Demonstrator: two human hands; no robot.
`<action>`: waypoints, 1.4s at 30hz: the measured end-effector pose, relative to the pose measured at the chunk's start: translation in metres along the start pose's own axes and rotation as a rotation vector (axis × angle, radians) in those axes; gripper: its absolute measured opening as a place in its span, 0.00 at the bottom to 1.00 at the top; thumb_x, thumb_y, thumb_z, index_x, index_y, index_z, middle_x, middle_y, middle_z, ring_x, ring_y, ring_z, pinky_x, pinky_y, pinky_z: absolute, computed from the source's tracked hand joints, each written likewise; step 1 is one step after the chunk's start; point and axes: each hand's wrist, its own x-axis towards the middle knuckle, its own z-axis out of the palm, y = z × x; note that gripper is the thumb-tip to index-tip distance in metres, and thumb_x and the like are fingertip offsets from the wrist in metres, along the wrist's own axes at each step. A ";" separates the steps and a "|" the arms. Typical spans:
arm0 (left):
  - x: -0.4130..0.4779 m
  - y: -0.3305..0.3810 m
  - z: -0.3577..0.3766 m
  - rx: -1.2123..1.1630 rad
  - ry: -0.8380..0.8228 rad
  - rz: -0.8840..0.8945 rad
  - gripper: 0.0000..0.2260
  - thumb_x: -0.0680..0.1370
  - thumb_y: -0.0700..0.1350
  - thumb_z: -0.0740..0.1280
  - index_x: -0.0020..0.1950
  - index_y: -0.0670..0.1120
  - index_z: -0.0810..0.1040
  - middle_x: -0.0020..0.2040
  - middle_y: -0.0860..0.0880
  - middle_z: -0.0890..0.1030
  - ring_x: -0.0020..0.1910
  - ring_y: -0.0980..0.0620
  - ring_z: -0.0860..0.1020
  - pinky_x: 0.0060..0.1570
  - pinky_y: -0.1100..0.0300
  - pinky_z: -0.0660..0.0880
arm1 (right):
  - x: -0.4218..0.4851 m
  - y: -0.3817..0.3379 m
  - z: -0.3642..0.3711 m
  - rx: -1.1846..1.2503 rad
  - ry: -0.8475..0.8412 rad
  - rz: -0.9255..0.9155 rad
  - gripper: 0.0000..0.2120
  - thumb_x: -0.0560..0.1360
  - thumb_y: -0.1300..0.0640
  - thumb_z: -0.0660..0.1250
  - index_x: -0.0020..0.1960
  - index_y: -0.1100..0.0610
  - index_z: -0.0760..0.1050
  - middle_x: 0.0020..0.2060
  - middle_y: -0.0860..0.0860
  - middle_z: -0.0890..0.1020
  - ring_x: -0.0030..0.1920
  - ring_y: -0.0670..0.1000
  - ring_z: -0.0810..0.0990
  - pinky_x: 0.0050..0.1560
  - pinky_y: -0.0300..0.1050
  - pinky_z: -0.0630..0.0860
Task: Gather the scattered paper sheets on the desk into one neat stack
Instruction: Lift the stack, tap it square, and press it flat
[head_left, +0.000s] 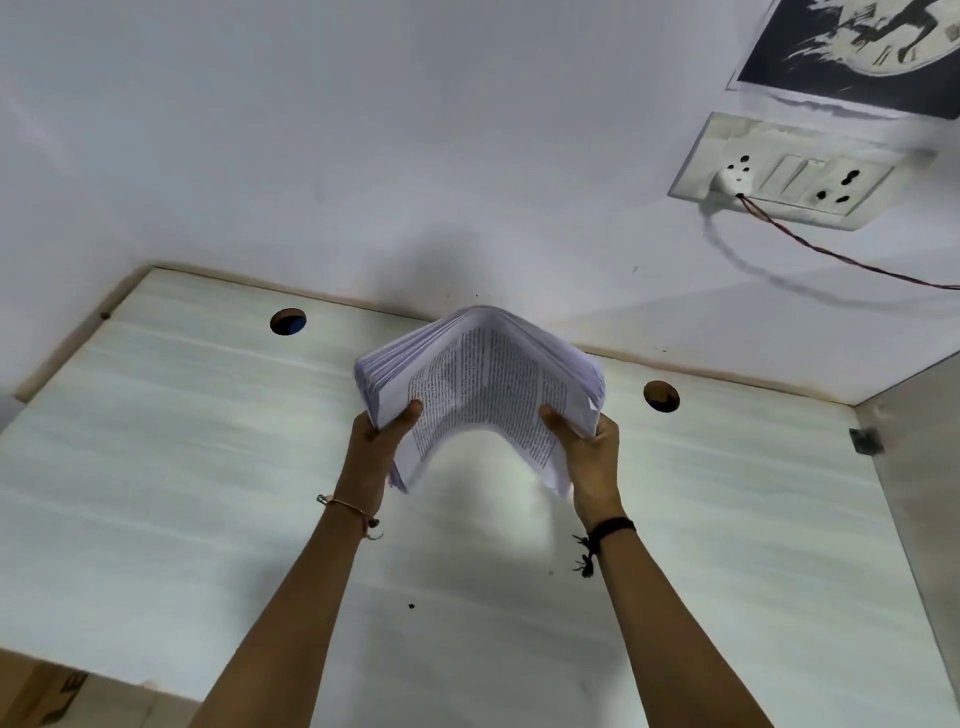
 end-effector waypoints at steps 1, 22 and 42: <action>0.000 -0.004 -0.003 0.021 -0.007 -0.009 0.10 0.76 0.38 0.68 0.47 0.54 0.77 0.37 0.62 0.83 0.39 0.64 0.81 0.46 0.61 0.78 | 0.000 0.005 -0.002 -0.014 -0.014 0.008 0.05 0.72 0.62 0.72 0.40 0.54 0.78 0.35 0.50 0.81 0.35 0.44 0.79 0.36 0.39 0.76; 0.013 -0.050 -0.012 0.129 0.096 -0.094 0.16 0.72 0.37 0.72 0.55 0.48 0.72 0.44 0.57 0.77 0.40 0.67 0.76 0.41 0.75 0.72 | 0.010 0.047 -0.030 -0.032 -0.121 0.122 0.19 0.70 0.68 0.72 0.50 0.46 0.77 0.45 0.41 0.83 0.44 0.37 0.82 0.46 0.33 0.77; 0.009 -0.048 -0.019 0.007 0.071 -0.121 0.12 0.73 0.37 0.71 0.55 0.44 0.79 0.44 0.56 0.84 0.49 0.52 0.80 0.41 0.72 0.76 | 0.028 0.046 -0.036 -0.347 -0.072 0.169 0.09 0.70 0.60 0.75 0.40 0.59 0.75 0.37 0.62 0.79 0.36 0.58 0.78 0.38 0.48 0.73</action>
